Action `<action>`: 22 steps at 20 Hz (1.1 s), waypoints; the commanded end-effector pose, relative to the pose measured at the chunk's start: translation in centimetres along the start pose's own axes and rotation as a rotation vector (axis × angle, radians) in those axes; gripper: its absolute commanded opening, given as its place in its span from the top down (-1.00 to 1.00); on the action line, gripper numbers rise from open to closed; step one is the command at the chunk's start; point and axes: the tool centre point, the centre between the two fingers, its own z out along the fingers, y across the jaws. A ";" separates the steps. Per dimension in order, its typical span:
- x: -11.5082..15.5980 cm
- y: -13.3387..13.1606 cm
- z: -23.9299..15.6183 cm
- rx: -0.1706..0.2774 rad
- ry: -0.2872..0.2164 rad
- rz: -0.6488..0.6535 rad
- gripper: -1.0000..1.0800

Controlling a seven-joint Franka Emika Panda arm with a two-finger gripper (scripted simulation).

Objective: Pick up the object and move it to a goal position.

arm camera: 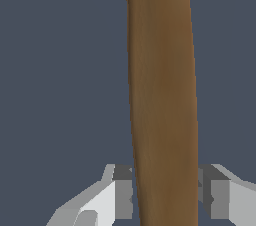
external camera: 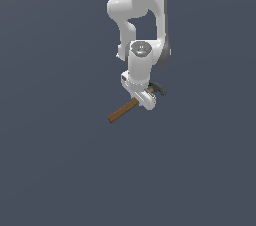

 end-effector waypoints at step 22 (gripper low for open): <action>4.2 4.9 -24.3 -0.001 0.003 0.004 1.00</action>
